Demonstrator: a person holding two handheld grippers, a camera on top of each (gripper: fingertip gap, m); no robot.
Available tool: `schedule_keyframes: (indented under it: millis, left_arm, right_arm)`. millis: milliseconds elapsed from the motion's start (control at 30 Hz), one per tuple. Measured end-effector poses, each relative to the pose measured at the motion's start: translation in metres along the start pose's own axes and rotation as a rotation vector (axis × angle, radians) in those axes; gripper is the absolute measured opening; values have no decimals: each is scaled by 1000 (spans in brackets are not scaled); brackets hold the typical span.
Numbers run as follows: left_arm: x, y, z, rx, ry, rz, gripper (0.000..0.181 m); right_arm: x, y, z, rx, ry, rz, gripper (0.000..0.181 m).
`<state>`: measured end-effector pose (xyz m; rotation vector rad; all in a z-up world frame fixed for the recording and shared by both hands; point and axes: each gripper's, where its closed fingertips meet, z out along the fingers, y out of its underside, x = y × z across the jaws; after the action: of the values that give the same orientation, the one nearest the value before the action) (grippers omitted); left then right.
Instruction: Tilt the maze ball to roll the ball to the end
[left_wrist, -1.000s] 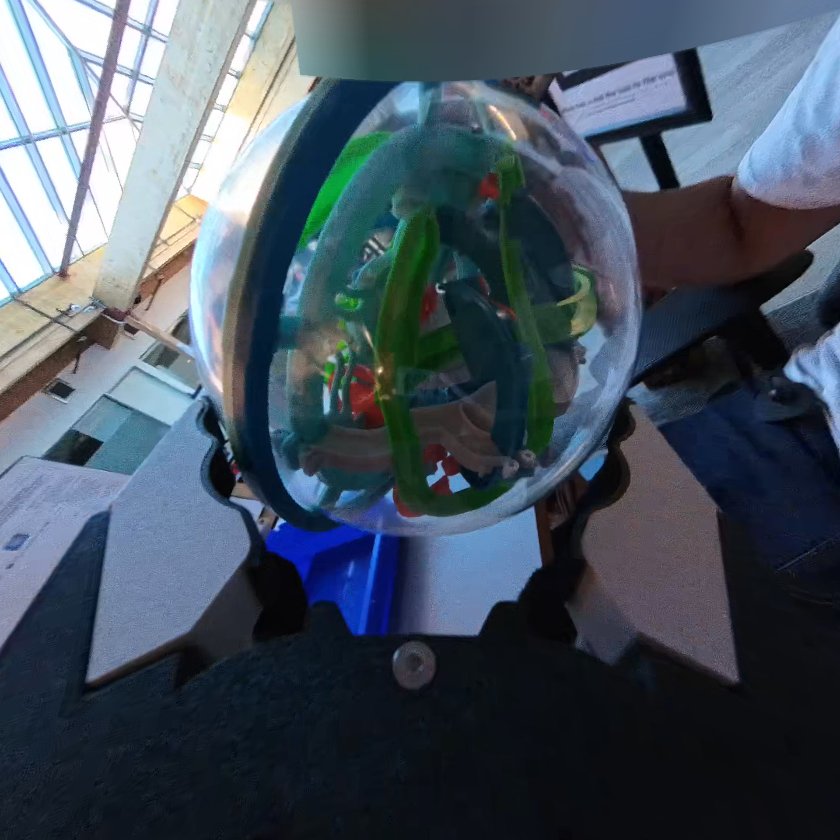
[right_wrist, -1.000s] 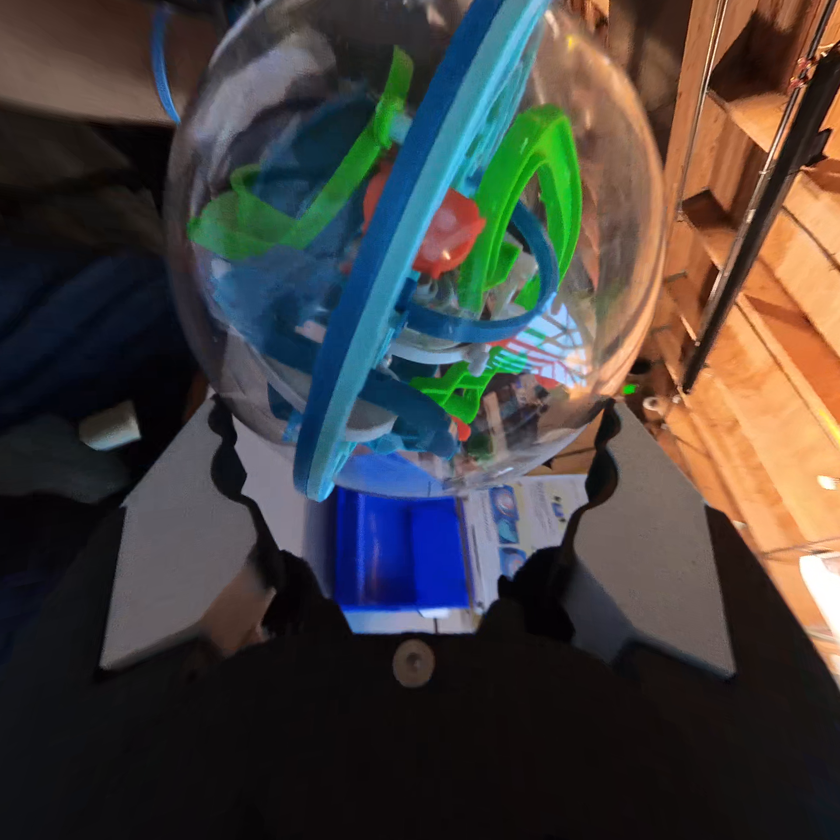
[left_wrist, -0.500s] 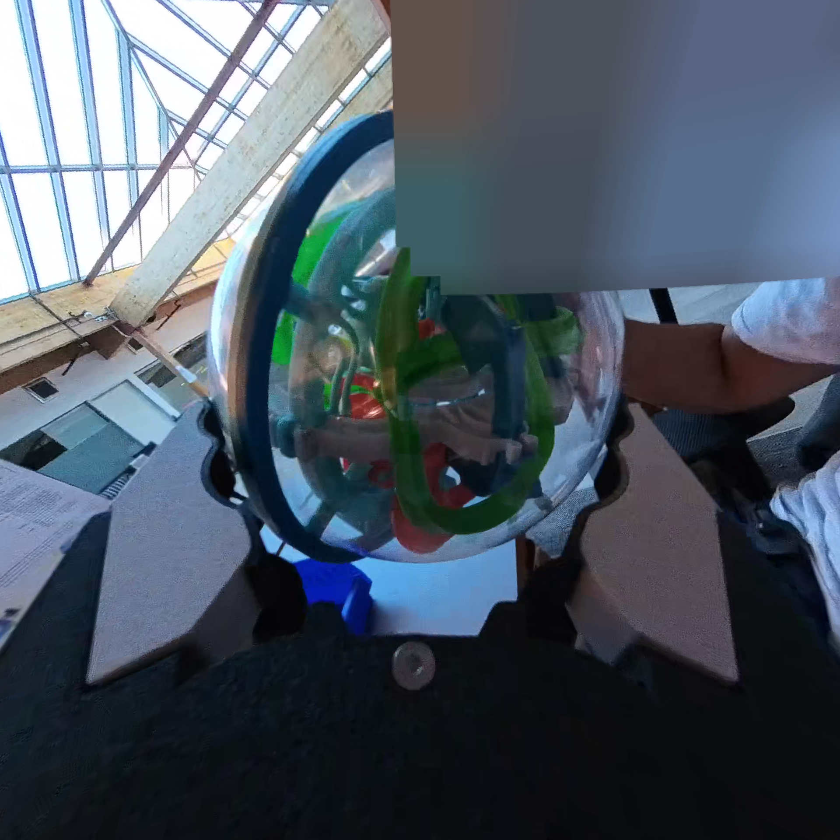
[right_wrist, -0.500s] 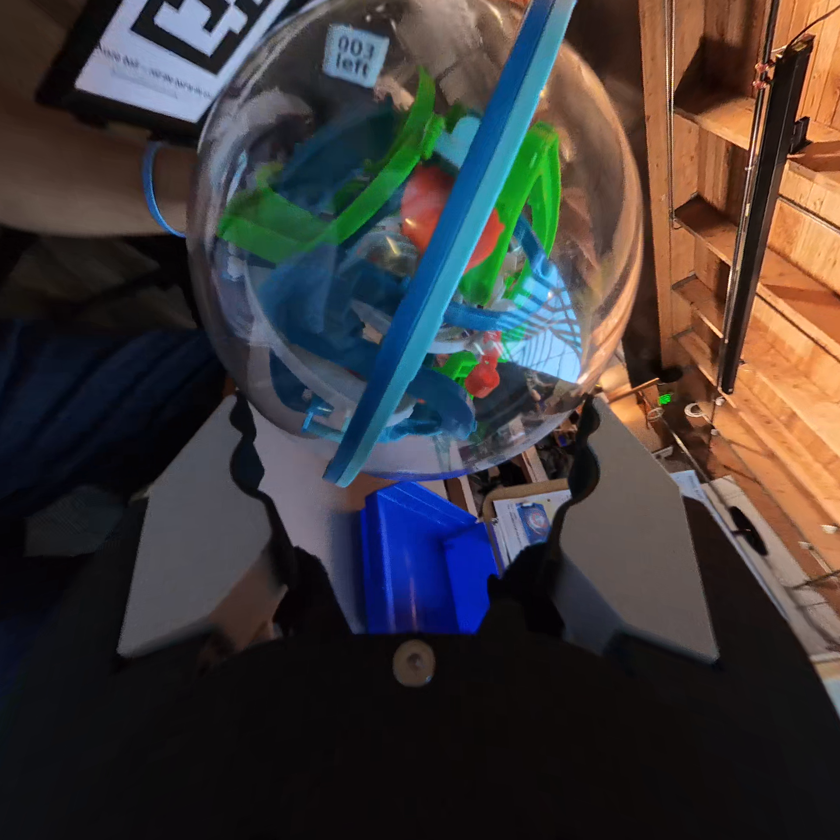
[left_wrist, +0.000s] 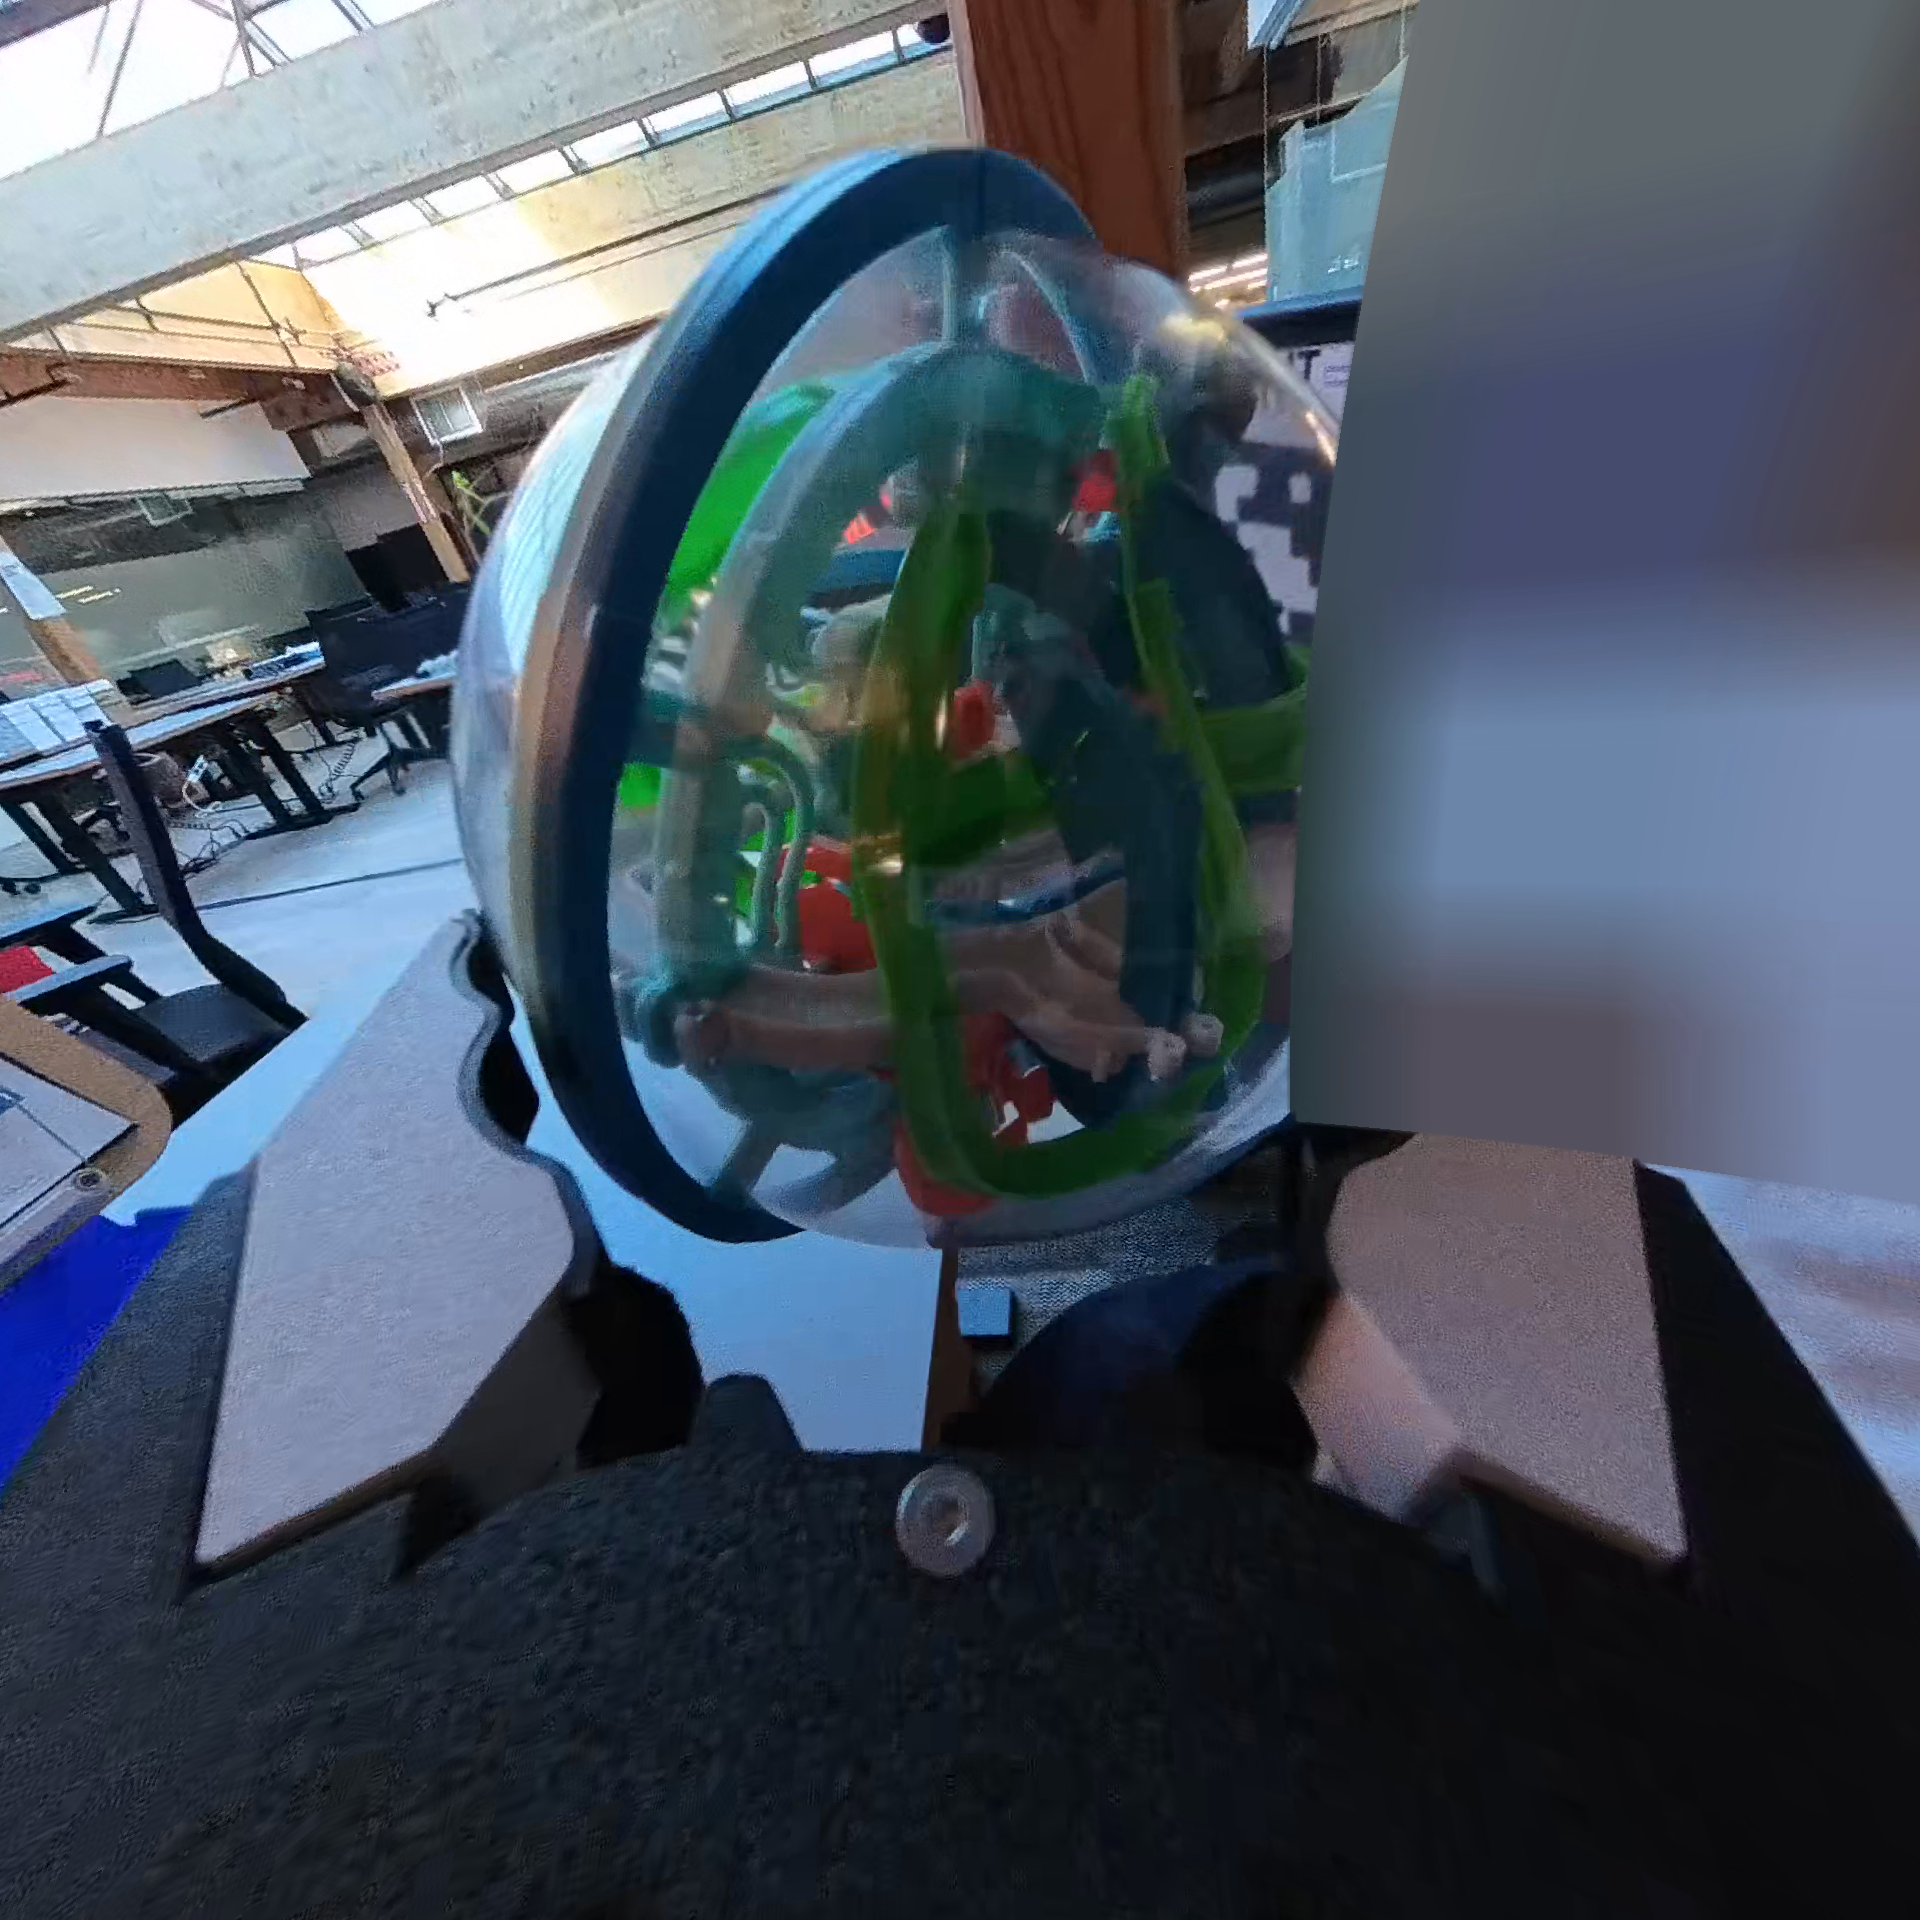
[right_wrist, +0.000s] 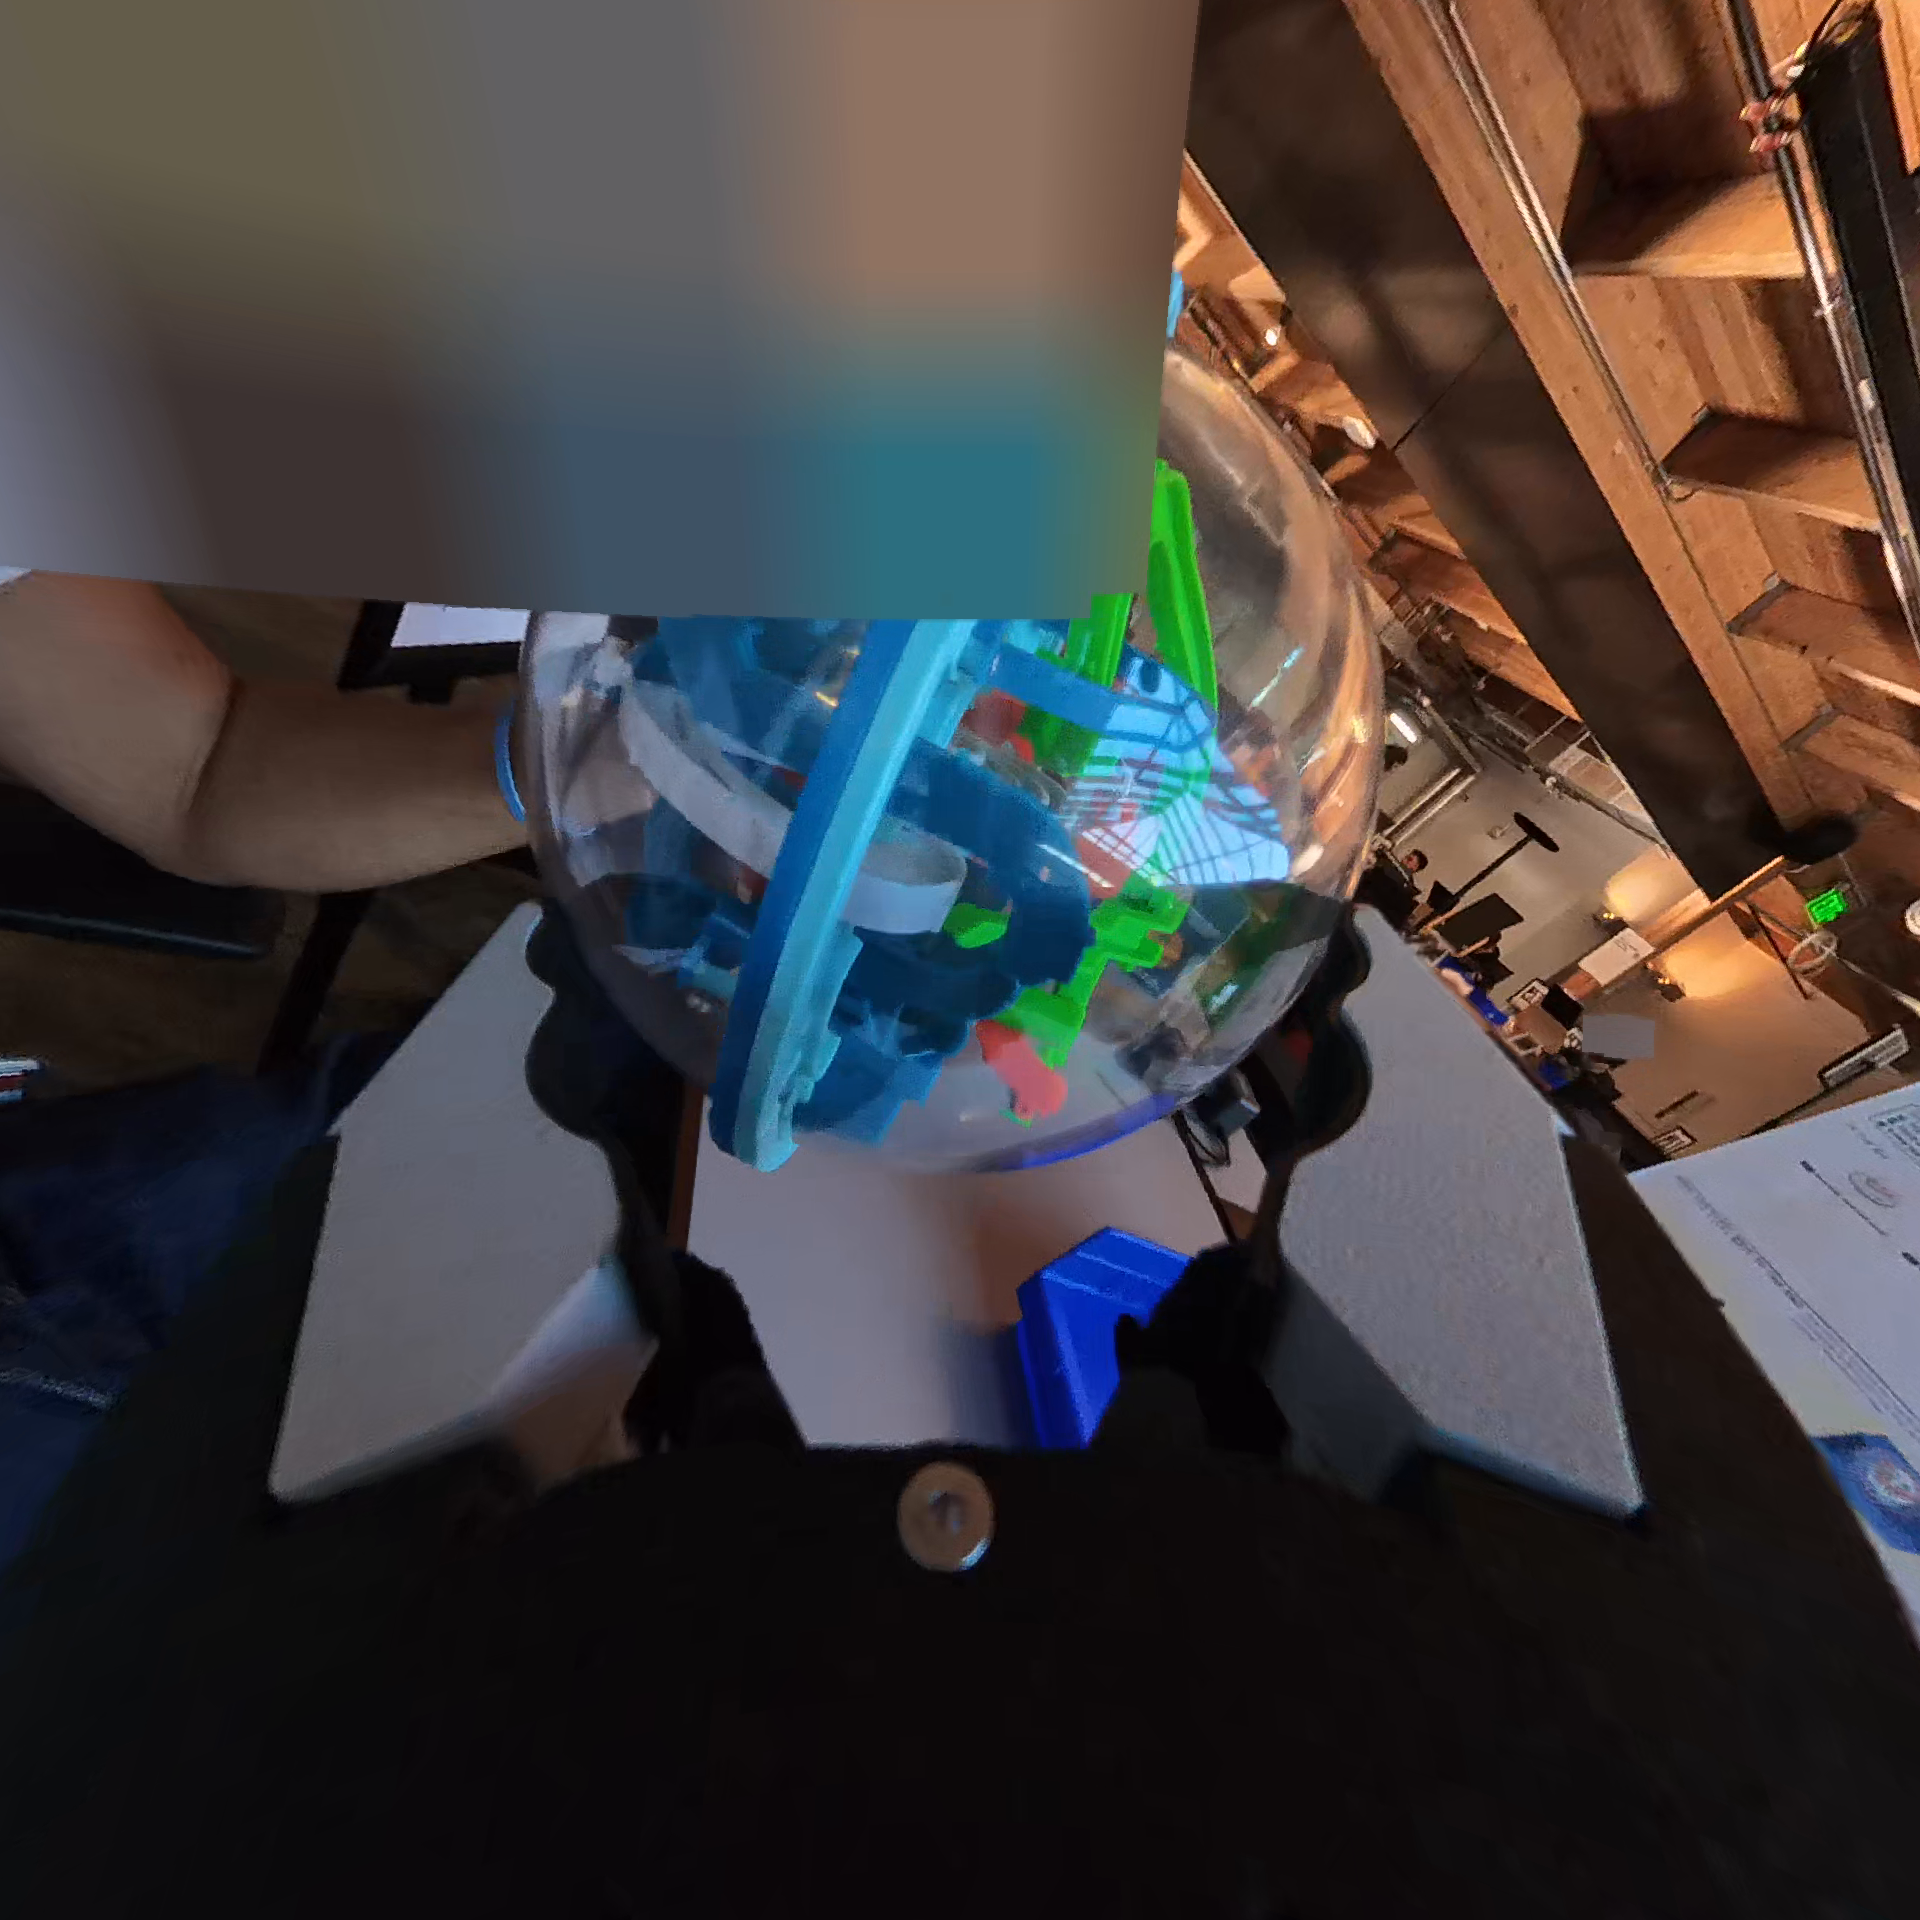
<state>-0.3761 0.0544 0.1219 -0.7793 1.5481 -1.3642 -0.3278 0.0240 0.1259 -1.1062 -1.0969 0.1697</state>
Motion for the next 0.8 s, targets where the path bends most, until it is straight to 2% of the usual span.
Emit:
schedule_keyframes:
  millis: [233,600,800]
  left_arm:
    - [6,-3,2,-18,-39,140,158]
    - [13,2,3,-12,38,97,158]
    - [13,5,7,-23,39,90,158]
  right_arm:
    - [-4,4,-3,-60,19,-123,136]
    - [-11,-17,-6,-1,4,-124,137]
    - [-10,-14,-11,-15,-2,-120,137]
